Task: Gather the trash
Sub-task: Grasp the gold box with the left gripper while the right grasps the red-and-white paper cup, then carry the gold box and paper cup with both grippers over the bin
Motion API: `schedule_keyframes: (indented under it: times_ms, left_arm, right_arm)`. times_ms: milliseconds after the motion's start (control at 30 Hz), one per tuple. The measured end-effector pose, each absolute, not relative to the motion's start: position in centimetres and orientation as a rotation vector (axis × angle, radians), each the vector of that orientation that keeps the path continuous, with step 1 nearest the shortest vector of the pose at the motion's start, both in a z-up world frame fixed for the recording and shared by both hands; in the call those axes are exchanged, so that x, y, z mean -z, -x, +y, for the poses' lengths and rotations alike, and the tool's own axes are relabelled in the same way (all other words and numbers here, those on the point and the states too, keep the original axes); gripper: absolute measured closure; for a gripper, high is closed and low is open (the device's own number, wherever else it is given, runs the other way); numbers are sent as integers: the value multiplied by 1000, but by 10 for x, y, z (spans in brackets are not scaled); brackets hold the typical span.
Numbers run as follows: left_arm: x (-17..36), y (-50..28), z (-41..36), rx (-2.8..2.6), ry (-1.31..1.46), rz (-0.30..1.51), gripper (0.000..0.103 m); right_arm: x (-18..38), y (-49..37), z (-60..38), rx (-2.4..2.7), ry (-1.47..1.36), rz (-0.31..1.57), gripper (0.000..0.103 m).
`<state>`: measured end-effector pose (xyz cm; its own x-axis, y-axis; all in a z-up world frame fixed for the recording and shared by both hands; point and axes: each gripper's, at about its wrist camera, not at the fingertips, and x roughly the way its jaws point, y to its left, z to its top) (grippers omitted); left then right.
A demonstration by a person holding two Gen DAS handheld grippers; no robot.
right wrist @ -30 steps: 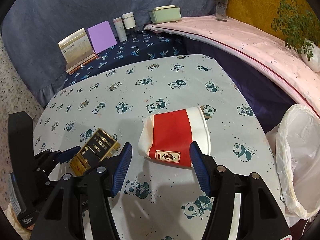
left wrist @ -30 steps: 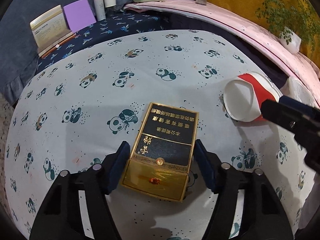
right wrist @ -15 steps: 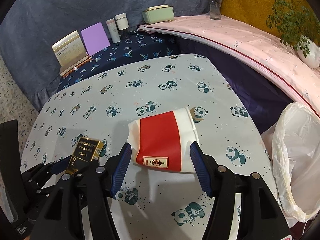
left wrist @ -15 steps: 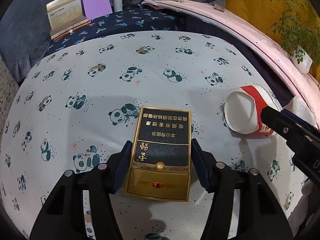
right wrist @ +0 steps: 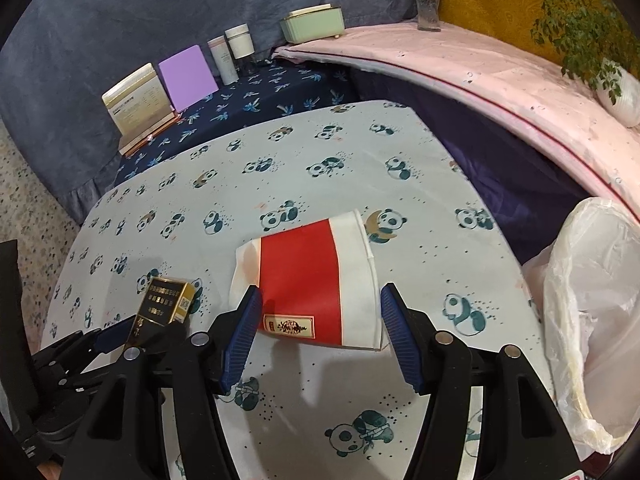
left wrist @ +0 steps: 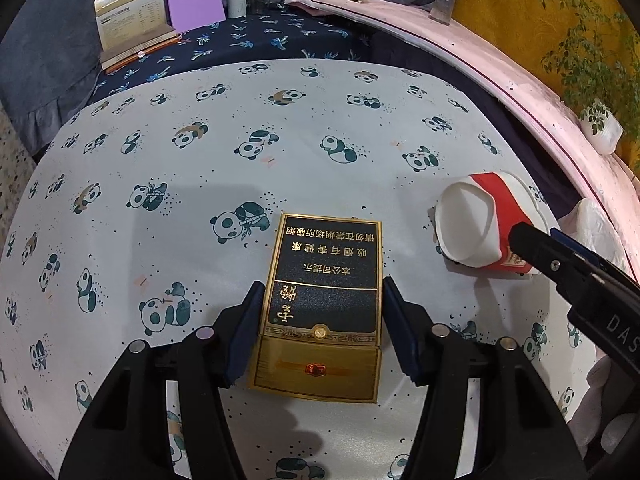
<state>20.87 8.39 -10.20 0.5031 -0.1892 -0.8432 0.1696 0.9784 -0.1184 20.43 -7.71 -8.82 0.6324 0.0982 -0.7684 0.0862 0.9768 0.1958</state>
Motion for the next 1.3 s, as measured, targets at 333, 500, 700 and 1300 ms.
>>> schedule_keyframes:
  times_ms: [333,500,700,1300]
  left_arm:
    - [101,-206,83,214,18,1023,48]
    - [98,-202,81,221,12,1017,48]
    - [89,-195,79,227,12,1001,48]
    - [32,-158,20,320,-55,887,48]
  right_arm:
    - [97,-199,-59,-125,-247,928,75]
    - [99,-197,-49,-174,-254,943,94]
    - [88,-190,-46,-201,-258,908,100]
    - [21,-142,-103,-106,-293,717,100]
